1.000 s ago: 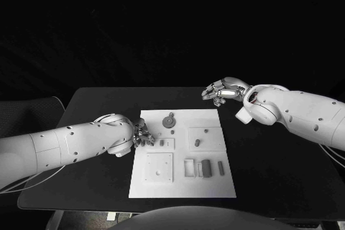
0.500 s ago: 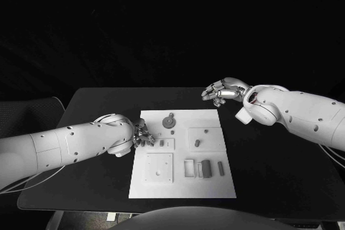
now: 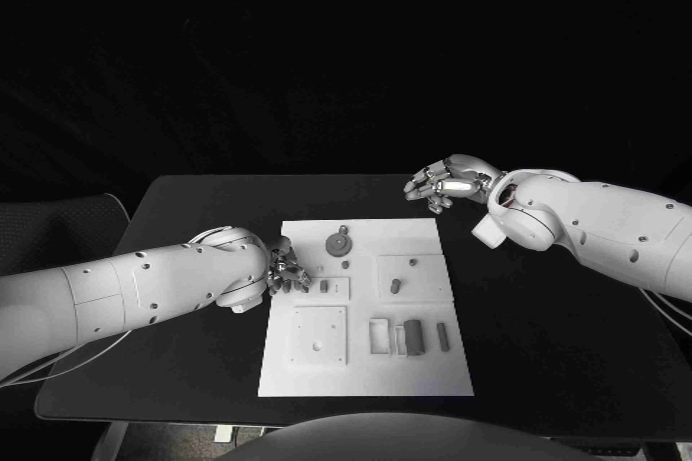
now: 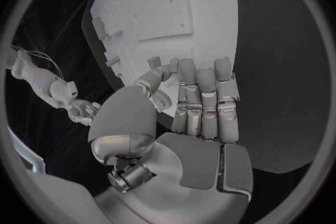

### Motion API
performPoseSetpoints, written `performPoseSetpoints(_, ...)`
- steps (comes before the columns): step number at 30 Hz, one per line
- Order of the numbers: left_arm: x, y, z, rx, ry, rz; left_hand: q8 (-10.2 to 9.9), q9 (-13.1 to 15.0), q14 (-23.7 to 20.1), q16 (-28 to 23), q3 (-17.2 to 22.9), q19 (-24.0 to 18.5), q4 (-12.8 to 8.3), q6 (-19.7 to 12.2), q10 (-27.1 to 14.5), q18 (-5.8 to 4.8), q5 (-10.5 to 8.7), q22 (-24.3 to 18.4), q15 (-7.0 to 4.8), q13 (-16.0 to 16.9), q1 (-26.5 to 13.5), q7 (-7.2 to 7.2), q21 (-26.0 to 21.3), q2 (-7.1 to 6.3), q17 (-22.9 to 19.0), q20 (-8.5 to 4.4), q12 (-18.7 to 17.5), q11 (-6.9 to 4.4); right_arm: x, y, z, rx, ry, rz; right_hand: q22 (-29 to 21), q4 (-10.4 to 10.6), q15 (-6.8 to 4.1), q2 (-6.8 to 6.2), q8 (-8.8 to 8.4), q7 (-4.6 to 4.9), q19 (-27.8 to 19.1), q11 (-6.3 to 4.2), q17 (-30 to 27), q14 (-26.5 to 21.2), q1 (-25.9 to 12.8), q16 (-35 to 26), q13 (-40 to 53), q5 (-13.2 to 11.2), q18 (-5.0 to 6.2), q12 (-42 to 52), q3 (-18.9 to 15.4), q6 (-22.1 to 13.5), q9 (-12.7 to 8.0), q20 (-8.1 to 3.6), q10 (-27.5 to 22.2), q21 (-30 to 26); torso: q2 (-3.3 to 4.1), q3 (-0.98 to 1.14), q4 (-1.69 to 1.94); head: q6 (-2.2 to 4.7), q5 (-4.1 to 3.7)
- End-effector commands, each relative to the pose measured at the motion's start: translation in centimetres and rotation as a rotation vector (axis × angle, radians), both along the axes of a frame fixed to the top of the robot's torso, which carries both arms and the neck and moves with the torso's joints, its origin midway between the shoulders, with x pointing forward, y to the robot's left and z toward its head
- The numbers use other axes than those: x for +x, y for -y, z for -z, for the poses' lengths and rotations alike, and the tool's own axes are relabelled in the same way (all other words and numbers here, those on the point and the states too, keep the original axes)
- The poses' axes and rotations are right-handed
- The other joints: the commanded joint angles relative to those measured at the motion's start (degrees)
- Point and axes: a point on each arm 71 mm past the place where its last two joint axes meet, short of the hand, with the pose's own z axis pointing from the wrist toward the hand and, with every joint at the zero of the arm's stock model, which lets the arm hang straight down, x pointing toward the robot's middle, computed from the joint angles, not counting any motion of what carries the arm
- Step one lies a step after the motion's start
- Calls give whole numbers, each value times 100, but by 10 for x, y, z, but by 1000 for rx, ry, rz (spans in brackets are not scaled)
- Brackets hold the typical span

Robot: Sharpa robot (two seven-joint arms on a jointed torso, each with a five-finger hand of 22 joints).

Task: Assemble the parts on the task board

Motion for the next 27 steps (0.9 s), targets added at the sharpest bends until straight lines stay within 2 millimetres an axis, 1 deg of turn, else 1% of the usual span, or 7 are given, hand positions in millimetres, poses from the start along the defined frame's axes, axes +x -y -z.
performPoseSetpoints(1, -1, -2, 4, 23, -13, -5, -13, 18, -31, -5, 645, -56, -593, -25, -61, 72, -37, 112, 13, 5, -103, -4, 37, -28, -9, -2, -5, -2, -1, -1, 0, 4, -6, -16, 75, 30, 15, 1, -29, 225, 42, 213, -10, -34, -54, -27, -9, -6, 80, 16, 9, 263, -9, 11, -963, -10, 0, 0, -3, 7, -1)
performPoseSetpoints(2, -1, -2, 4, 23, -13, -5, -16, 28, -34, -6, 634, -59, -554, -30, -65, 72, -62, 111, 14, 6, -133, -4, 37, -63, -11, -2, -6, -1, -1, -1, 0, 4, -7, -16, 75, 31, 15, 1, -29, 225, 42, 213, -10, -34, -54, -27, -9, -6, 80, 16, 9, 263, -9, 11, -963, -10, 1, -2, -1, 8, -5)
performPoseSetpoints(4, -1, -2, 4, 23, -13, -5, -23, 58, -37, -4, 613, -64, -433, -34, -70, 78, -372, 109, 11, 10, -193, -11, 40, -160, -17, -6, -7, -6, -1, -1, 0, 4, -7, -16, 75, 31, 15, 1, -29, 225, 42, 213, -10, -34, -55, -27, -9, -6, 80, 16, 9, 263, -9, 11, -963, -10, 0, 0, -3, 5, -6)
performPoseSetpoints(8, -1, -2, 4, 23, -12, -7, -31, 79, -40, -2, 598, -71, -332, -33, -75, 79, -498, 109, 11, 11, -240, -10, 41, -231, -23, -5, -9, -5, -1, -1, 0, 4, -7, -16, 75, 31, 15, 0, -30, 225, 42, 213, -10, -34, -56, -27, -10, -6, 80, 16, 9, 263, -10, 11, -963, -11, 1, 0, 0, -1, -7)
performPoseSetpoints(9, 0, -2, 4, 23, -11, -8, -41, 95, -44, -1, 594, -77, -261, -33, -79, 82, -709, 109, 7, 13, -251, -11, 42, -280, -27, -6, -11, -6, -1, -1, 0, 4, -7, -16, 75, 32, 15, 0, -30, 225, 42, 213, -10, -34, -56, -27, -10, -6, 80, 16, 9, 263, -10, 11, -963, -11, 1, 1, -1, 1, -7)
performPoseSetpoints(19, 1, -3, 4, 18, 2, -20, -101, 169, -54, 14, 570, -100, 167, -12, -84, 96, -2068, 103, -2, 21, -299, -11, 38, -506, -48, -13, -14, -9, -1, 0, 0, 3, -7, -15, 75, 32, 15, 0, -30, 225, 41, 213, -10, -35, -57, -27, -11, -5, 80, 17, 9, 263, -10, 11, -964, -11, 0, -5, 4, 1, -18)
performPoseSetpoints(27, 1, -2, 3, 10, 8, -25, -112, 189, -50, 26, 561, -95, 240, 4, -76, 99, -2244, 106, -4, 28, -272, -17, 42, -515, -49, -17, -5, -14, -1, 0, 1, 3, -8, -14, 76, 33, 15, 0, -31, 225, 41, 213, -11, -35, -58, -27, -12, -5, 80, 18, 10, 263, -10, 11, -964, -12, 1, -9, 6, 2, -22)
